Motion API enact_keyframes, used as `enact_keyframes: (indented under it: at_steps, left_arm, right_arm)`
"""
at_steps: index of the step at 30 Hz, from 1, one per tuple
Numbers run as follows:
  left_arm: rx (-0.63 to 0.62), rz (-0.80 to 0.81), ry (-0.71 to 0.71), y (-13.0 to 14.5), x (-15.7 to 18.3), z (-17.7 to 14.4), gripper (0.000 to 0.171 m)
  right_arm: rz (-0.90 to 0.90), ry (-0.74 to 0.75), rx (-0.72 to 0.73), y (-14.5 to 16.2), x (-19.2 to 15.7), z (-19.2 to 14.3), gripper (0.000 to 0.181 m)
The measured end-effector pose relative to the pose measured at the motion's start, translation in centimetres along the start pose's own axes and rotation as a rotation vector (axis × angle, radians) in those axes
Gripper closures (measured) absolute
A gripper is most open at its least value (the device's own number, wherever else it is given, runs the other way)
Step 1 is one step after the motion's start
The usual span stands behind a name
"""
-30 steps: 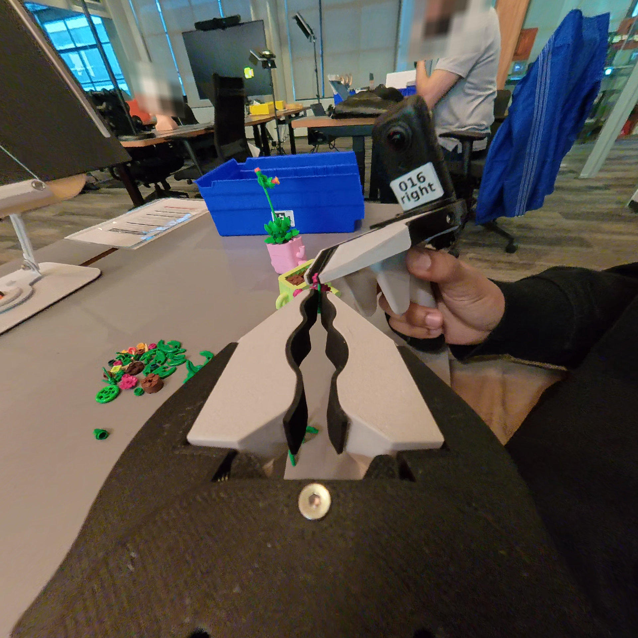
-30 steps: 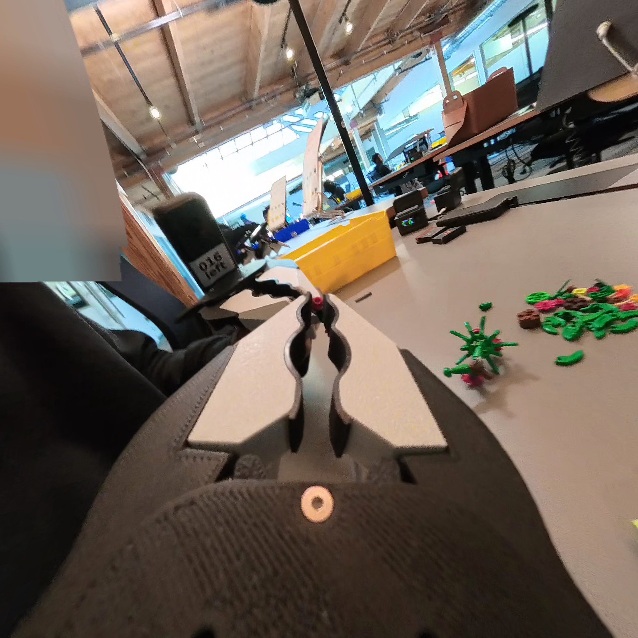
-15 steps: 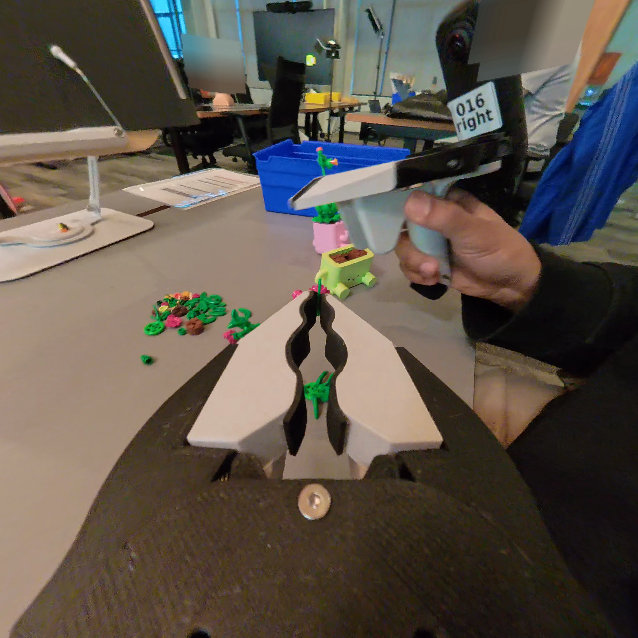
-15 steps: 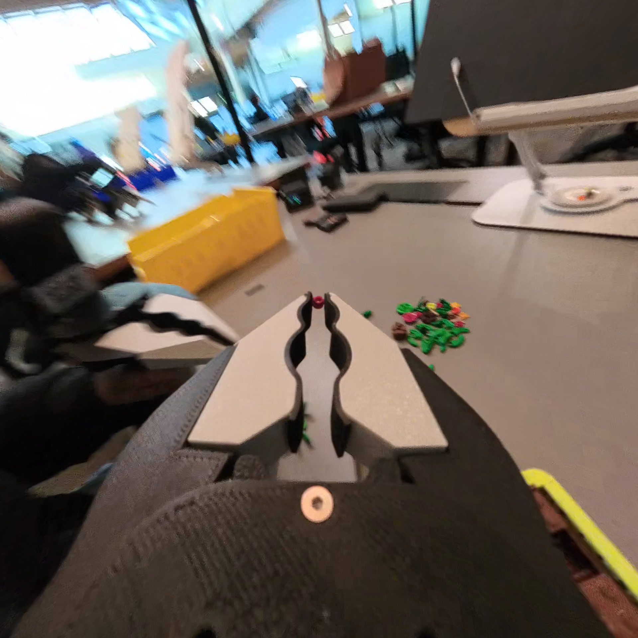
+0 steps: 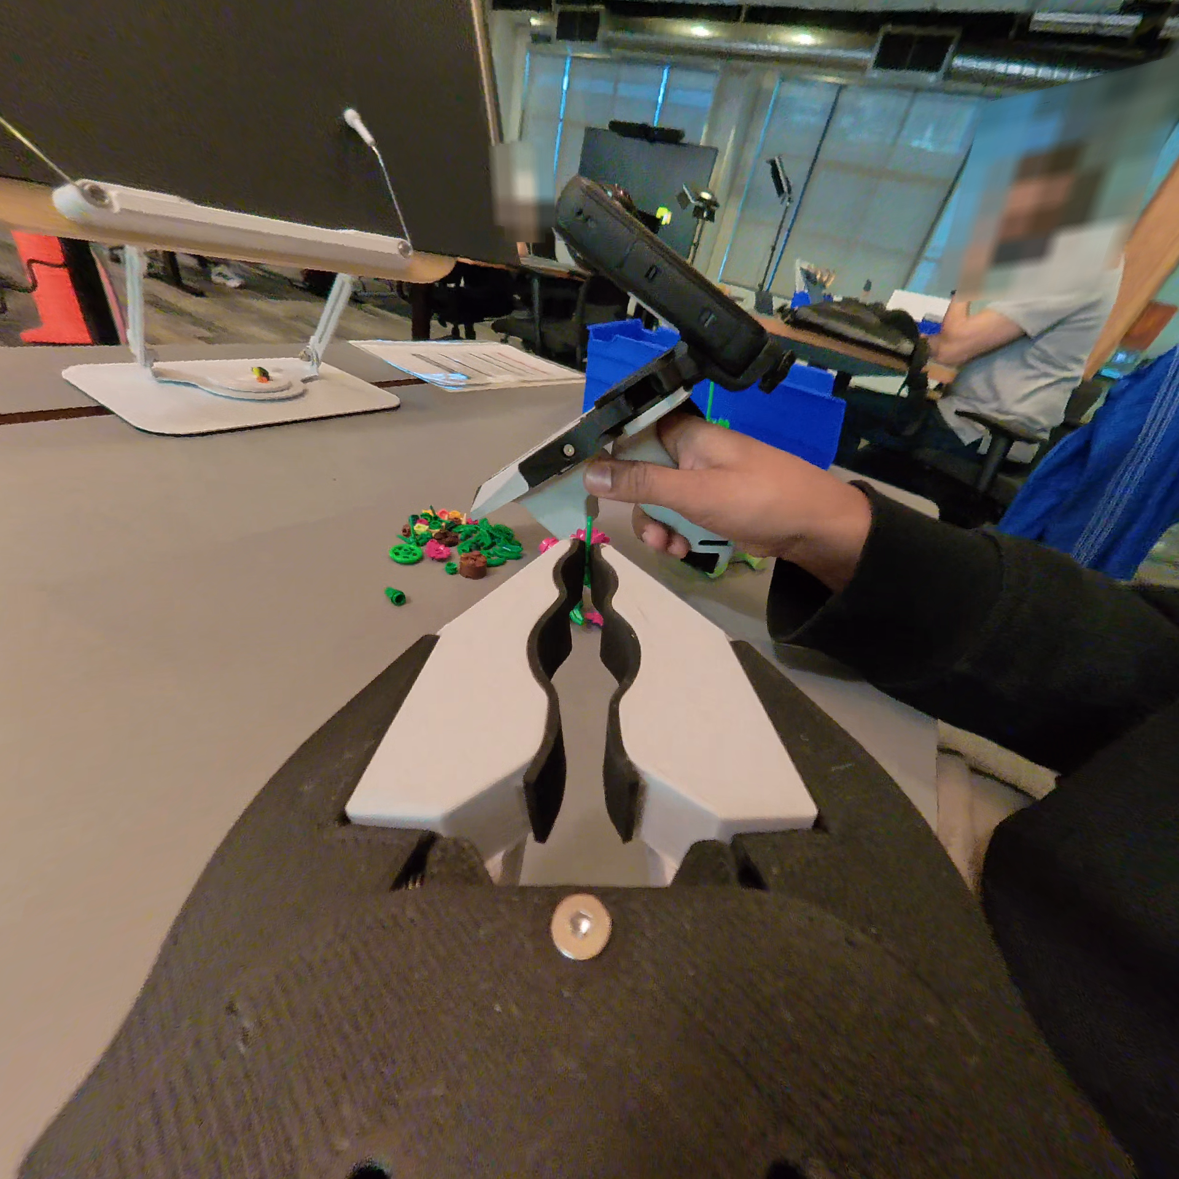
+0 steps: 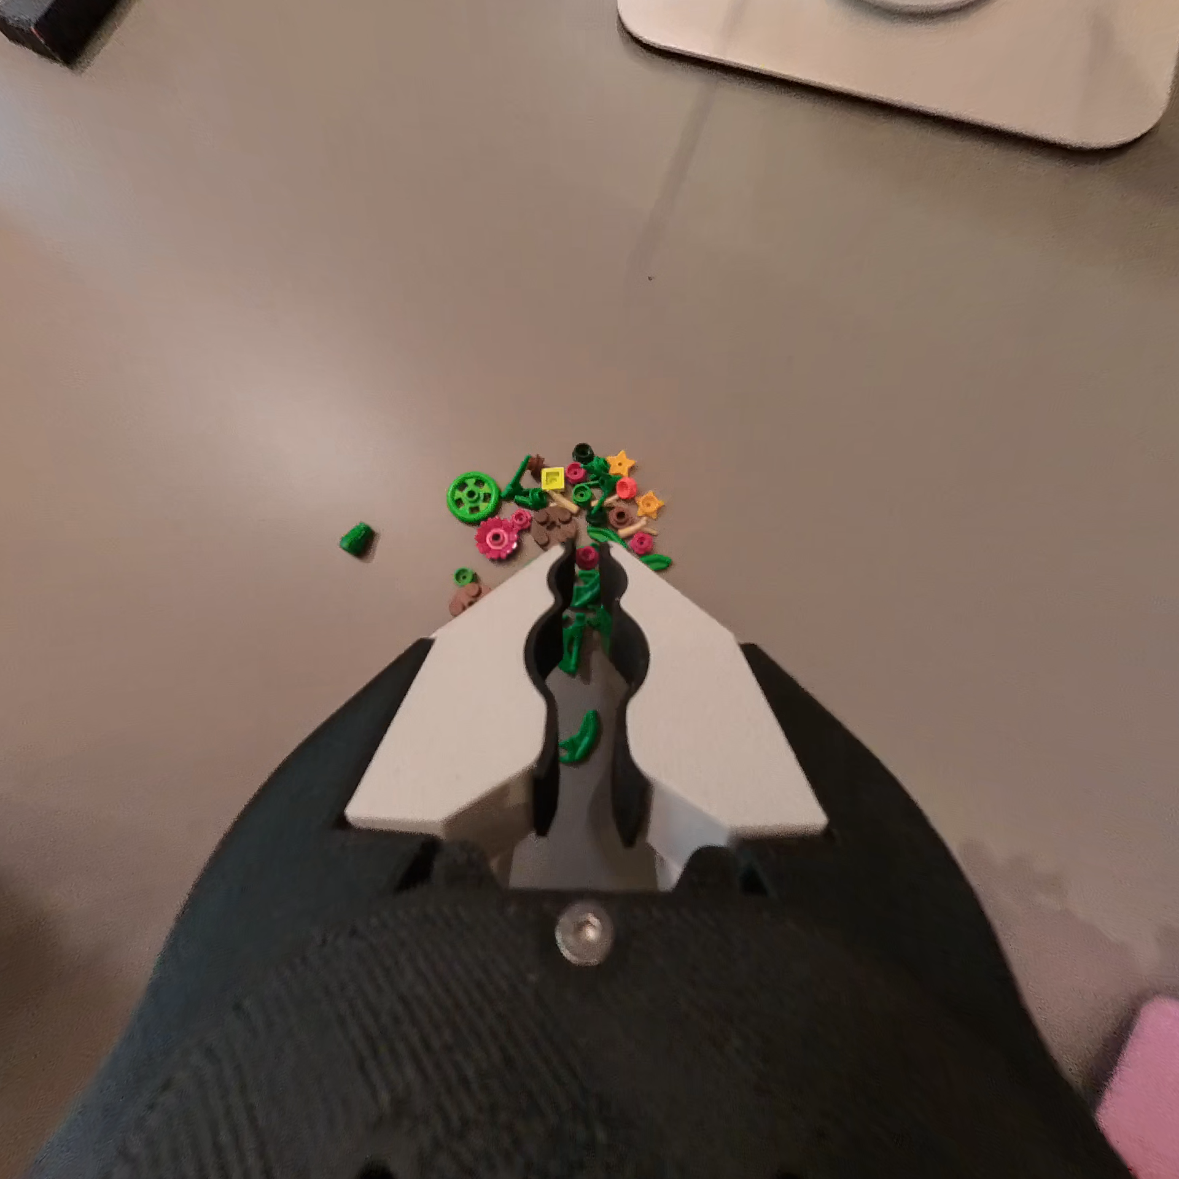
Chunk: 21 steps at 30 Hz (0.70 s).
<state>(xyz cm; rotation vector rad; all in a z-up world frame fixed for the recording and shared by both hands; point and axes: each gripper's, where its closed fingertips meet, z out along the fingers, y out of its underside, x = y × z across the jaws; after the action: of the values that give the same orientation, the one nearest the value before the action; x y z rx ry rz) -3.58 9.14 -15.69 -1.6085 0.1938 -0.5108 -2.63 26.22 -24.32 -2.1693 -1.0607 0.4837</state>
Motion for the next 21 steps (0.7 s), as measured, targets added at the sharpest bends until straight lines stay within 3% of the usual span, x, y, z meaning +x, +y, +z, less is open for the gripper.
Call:
enact_keyframes:
  at_steps: [7, 12, 14, 19, 21]
  left_arm:
    - [0.018, -0.067, 0.019, -0.2, -0.5, -0.1, 0.171]
    - [0.014, -0.064, 0.026, -0.1, -0.3, 0.1, 0.171]
    - [0.019, -0.040, 0.037, -0.2, 0.0, 0.1, 0.171]
    - [0.031, 0.174, 0.082, -0.3, 2.4, 0.3, 0.171]
    - [0.013, 0.278, 0.086, 0.2, 3.4, 0.5, 0.171]
  right_arm:
    - [0.075, -0.074, 0.012, -0.3, -0.2, 0.2, 0.165]
    - [0.073, -0.141, 0.141, -2.3, -1.5, -2.9, 0.164]
    - [0.059, -0.264, 0.206, -2.8, -3.6, -5.0, 0.157]
    - [0.096, -0.845, 0.246, -0.5, -11.4, -11.6, 0.150]
    - [0.093, -0.915, 0.325, 0.1, -11.9, -13.6, 0.154]
